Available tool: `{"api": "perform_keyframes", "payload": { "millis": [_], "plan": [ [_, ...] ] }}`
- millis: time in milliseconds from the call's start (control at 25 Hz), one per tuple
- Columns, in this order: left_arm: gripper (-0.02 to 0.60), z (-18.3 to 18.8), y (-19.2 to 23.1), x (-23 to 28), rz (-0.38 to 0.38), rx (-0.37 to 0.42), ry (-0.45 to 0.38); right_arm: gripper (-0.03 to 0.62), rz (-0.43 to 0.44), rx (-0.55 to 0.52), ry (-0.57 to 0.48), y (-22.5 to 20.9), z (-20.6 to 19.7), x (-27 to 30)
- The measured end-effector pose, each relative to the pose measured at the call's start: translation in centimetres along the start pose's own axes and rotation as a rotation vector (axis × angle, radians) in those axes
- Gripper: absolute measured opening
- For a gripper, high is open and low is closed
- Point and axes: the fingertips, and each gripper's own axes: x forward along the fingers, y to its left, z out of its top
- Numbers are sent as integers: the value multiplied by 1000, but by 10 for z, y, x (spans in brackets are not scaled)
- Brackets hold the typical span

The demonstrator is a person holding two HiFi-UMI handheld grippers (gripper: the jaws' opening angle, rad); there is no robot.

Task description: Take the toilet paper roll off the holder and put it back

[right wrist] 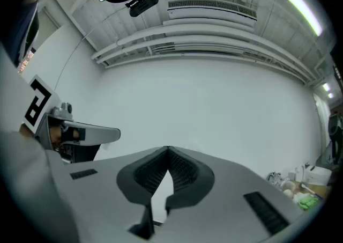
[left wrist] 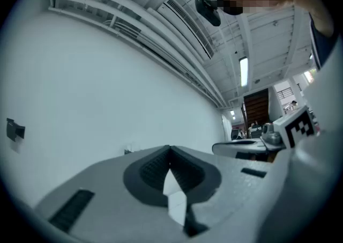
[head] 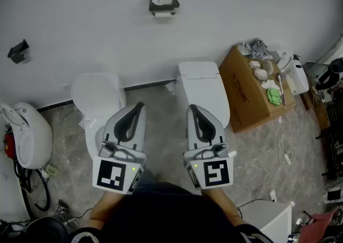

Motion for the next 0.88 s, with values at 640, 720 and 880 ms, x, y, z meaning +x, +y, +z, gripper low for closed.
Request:
{"api": "perform_keyframes", "payload": {
  "millis": [640, 720, 880],
  "plan": [
    [0, 13, -35, -33, 25, 34, -9, 15, 8, 32, -33, -2, 24, -49],
    [2, 11, -39, -34, 21, 33, -2, 15, 17, 36, -13, -1, 18, -51],
    [3, 7, -51, -31, -4, 16, 17, 15, 33, 36, -2, -2, 15, -57]
  ]
}}
